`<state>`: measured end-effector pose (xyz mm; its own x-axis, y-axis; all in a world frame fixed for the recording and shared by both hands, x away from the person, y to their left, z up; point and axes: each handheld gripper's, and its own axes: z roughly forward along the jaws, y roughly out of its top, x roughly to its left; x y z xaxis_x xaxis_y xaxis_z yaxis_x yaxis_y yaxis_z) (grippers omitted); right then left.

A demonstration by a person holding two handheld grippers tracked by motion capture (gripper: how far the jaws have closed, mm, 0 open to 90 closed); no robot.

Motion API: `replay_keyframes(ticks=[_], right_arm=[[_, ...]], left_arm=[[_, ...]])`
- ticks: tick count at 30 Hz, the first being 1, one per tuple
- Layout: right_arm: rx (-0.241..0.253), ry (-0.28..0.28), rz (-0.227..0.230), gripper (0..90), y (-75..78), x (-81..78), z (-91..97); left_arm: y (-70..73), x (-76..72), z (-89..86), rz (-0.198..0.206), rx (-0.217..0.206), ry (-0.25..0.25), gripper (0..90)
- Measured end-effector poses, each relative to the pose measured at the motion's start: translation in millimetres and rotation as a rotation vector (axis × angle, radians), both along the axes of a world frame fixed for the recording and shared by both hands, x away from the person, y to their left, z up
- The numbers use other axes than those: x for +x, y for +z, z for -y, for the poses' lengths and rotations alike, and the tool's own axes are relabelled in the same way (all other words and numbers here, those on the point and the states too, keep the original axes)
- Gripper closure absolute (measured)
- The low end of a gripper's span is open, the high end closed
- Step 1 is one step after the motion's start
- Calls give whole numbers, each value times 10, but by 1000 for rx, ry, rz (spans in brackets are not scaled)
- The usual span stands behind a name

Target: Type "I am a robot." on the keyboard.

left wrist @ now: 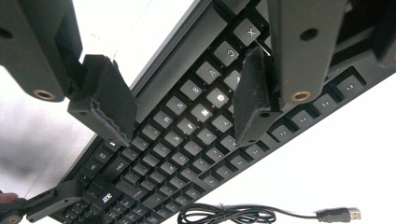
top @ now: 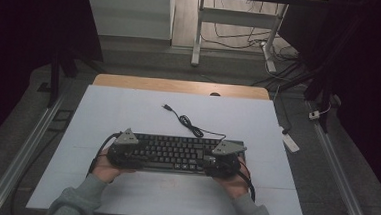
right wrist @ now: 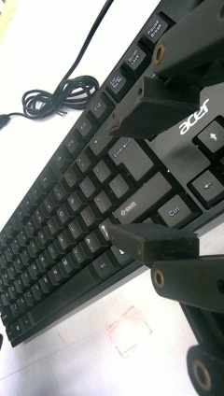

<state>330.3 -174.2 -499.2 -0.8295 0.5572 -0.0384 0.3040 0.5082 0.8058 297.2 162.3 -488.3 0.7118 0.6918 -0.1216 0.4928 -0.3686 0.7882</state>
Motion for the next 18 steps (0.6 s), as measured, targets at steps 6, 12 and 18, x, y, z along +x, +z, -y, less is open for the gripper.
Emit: replay_keyframes(ticks=[6, 12, 18], right_arm=[[0, 0, 1, 456, 1, -1, 0], [-2, -3, 2, 456, 2, -1, 4], [-1, -1, 3, 456, 0, -2, 3]], left_arm=[[27, 8, -40, 2, -8, 15, 367], [41, 17, -75, 5, -12, 25, 360], [54, 30, -130, 5, -21, 40, 359]])
